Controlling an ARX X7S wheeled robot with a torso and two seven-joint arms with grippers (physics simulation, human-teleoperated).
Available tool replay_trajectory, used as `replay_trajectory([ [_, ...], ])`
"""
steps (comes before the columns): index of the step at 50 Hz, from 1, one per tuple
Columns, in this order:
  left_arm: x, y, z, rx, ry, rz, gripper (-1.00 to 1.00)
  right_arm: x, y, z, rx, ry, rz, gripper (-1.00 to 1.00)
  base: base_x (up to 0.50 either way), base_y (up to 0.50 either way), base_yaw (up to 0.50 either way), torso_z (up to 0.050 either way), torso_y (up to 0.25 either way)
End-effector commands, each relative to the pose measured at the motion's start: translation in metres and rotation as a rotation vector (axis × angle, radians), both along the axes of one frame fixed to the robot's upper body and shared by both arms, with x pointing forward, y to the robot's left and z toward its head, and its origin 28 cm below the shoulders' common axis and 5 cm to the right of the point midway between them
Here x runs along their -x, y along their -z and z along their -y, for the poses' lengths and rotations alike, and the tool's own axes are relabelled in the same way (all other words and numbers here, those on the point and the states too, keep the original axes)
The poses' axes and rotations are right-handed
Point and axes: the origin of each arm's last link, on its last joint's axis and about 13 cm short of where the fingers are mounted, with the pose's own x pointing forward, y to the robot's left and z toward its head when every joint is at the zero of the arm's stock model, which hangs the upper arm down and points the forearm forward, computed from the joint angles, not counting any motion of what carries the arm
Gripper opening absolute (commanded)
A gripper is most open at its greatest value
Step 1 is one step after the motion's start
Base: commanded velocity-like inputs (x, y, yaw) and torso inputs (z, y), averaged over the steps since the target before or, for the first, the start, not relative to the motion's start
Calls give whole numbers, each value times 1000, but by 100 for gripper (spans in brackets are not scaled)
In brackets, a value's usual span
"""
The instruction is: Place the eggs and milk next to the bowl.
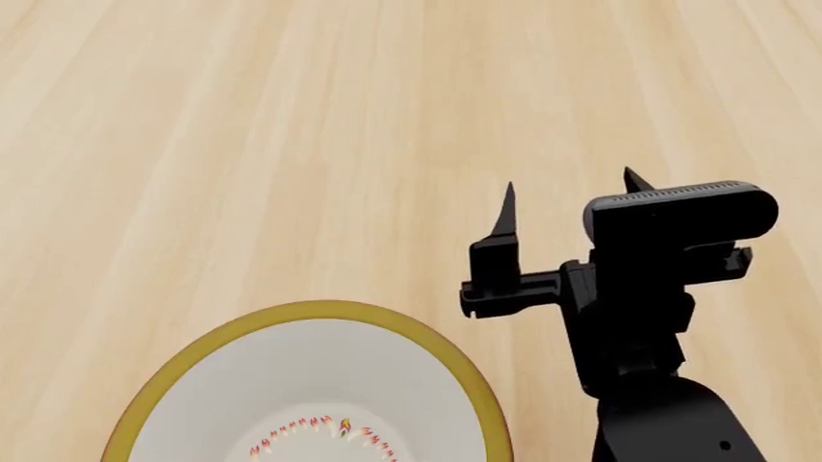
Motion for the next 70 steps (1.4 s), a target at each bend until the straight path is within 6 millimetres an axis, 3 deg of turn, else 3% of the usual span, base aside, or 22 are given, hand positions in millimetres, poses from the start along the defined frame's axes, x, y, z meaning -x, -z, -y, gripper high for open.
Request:
replay_trajectory([
  [1,-8,9,5,13,11,-30,100,-2,-3,0,-6,2,12,100,0,0,0,0,0],
  [13,-9,14,4,17,10,-45,100,-2,-1,0,-6,4,11,100,0,0,0,0,-3],
  [14,-9,14,4,21,7,-44,-100,-2,-1,0,-6,4,11,100,0,0,0,0,0],
  [30,-11,22,-2,25,19,-37,-100,-2,-1,0,-7,4,11,100,0,0,0,0,-2],
  [42,-1,-8,5,87,228,118,-100,-1,-3,0,-12,0,19,100,0,0,0,0,-1],
  [70,14,-44,28,91,693,121,-100,5,-5,4,-25,5,33,100,0,0,0,0,0],
])
